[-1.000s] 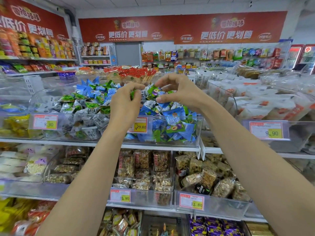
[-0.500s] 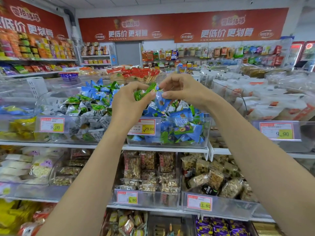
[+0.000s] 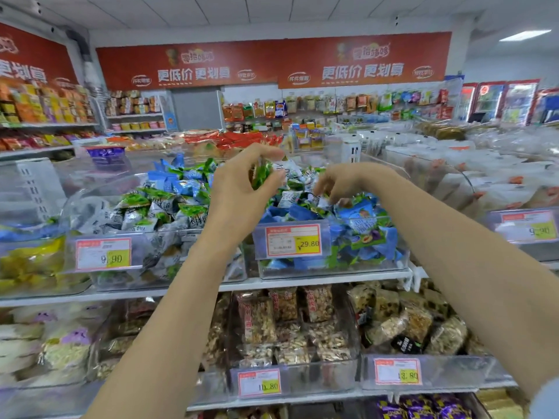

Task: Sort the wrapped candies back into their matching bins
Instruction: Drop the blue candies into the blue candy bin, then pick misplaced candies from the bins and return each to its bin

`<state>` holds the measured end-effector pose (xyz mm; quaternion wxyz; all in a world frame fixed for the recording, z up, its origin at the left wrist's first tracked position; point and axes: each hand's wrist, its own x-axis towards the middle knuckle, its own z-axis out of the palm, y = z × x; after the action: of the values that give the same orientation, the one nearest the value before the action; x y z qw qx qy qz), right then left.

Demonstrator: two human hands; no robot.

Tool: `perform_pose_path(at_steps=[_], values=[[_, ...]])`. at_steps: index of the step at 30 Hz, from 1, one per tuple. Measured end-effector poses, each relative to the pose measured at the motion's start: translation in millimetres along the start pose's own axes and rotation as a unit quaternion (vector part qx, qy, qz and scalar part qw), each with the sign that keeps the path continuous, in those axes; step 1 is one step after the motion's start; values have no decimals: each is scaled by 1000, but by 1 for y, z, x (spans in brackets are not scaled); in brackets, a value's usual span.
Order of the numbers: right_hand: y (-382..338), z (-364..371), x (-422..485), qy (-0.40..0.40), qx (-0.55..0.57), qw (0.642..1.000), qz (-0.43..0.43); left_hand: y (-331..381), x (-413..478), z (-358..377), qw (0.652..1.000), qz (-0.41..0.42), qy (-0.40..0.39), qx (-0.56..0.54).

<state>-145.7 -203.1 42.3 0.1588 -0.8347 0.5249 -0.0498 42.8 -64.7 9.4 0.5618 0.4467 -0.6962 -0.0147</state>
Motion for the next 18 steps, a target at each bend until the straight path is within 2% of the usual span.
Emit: perform_pose_path(at_steps=[4,8,11,13,15,18], values=[[-2,1,8,-8,-38,999,18,-8,2,-4,1000,2,-22,-13],[0,3,6,36,-47,998,4,-13,5,-4,999,0,-38,-32],[3,-5,-2,122,15,992,-40,-11,8,-4,999,-10,-32,-34],[2,-13,-12,171,94,977,-84,-10,11,-4,999,-9,-23,-19],[-2,-19,-23,188,166,959,-130,-7,15,-5,1000,-9,-22,-5],[-8,-21,-36,163,220,948,-160,-4,18,-6,1000,-13,-8,24]])
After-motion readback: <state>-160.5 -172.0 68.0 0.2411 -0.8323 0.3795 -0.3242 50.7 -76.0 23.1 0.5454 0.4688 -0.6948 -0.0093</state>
